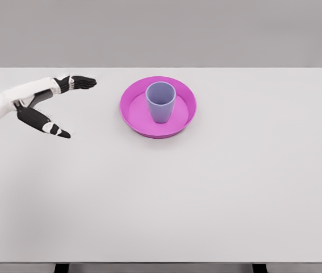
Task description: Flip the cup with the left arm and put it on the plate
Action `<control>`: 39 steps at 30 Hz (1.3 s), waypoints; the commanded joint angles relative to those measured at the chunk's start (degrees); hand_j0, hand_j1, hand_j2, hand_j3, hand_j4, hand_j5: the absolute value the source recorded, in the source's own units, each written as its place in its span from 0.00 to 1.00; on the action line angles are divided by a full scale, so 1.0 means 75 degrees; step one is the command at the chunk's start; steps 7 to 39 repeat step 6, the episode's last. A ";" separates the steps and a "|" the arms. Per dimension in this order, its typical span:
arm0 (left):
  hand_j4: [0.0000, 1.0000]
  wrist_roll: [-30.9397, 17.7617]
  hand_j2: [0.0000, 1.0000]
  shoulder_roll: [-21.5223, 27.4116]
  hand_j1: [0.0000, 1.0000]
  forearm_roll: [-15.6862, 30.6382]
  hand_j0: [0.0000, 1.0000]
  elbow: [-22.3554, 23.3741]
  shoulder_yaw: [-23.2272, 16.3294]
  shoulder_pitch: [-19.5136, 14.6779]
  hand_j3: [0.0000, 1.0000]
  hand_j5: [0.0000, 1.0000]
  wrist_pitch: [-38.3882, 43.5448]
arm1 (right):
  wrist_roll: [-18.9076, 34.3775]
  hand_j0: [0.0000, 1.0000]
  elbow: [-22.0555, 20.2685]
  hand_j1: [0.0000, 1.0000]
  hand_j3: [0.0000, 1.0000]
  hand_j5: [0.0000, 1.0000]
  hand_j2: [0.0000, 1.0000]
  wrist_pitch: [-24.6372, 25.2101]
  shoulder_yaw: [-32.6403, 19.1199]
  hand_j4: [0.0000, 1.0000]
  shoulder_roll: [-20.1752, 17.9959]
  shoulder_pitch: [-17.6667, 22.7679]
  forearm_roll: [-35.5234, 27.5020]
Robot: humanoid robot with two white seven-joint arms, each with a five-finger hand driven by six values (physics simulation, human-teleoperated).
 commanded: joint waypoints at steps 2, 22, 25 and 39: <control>1.00 0.0019 1.00 0.0473 1.00 -0.0107 1.00 -0.0116 0.0082 0.0035 1.00 1.00 -0.0073 | 0.0002 1.00 0.0001 1.00 1.00 1.00 1.00 -0.0001 -0.0004 1.00 0.0000 0.0000 0.0003; 1.00 0.0019 1.00 0.0391 1.00 -0.0107 1.00 -0.0104 0.0130 0.0035 1.00 1.00 -0.0073 | 0.0002 1.00 0.0001 1.00 1.00 1.00 1.00 -0.0001 -0.0004 1.00 0.0000 -0.0012 0.0003; 1.00 0.0019 1.00 0.0391 1.00 -0.0107 1.00 -0.0104 0.0130 0.0035 1.00 1.00 -0.0073 | 0.0002 1.00 0.0001 1.00 1.00 1.00 1.00 -0.0001 -0.0004 1.00 0.0000 -0.0012 0.0003; 1.00 0.0019 1.00 0.0391 1.00 -0.0107 1.00 -0.0104 0.0130 0.0035 1.00 1.00 -0.0073 | 0.0002 1.00 0.0001 1.00 1.00 1.00 1.00 -0.0001 -0.0004 1.00 0.0000 -0.0012 0.0003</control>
